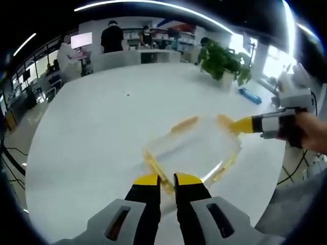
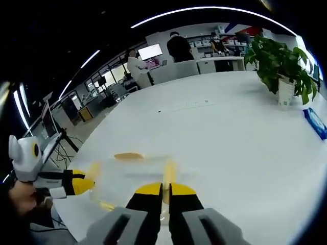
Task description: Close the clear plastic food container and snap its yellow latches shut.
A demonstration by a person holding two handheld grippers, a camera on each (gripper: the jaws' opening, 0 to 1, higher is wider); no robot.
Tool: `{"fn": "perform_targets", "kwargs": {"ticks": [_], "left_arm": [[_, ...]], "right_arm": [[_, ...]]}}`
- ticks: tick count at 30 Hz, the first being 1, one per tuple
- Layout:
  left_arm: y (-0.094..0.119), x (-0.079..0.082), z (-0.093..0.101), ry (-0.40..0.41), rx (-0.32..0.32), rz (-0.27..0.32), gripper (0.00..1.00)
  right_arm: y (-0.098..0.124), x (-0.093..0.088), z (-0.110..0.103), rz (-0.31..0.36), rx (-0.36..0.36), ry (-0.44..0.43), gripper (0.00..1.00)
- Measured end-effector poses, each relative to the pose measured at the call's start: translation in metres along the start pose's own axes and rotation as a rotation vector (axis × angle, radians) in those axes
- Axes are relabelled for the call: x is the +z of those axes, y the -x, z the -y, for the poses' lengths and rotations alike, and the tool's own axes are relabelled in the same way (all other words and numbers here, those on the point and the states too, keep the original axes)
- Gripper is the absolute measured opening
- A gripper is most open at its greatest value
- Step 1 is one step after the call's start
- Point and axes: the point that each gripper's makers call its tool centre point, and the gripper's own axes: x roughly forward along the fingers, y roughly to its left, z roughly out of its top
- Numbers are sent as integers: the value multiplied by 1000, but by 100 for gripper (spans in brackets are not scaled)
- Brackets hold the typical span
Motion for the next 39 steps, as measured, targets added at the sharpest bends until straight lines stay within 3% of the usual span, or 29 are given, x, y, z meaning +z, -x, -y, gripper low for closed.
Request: {"fn": "perform_targets", "kwargs": {"ticks": [8,27,32,39], "left_arm": [[1,0,2,-6,-5,0,7],[0,-1,0,2,-13,0,8],[2,0,-11,9,33,9,21],[5,-3,-20,48,57,5,28]], "right_arm": [[2,-1,4,10,14,-50,0],[4,-3,9,28,2,-74,0],[5,-7,14,13,-4,-80,4],[6,-8,19,3,-19,-76,9]]}}
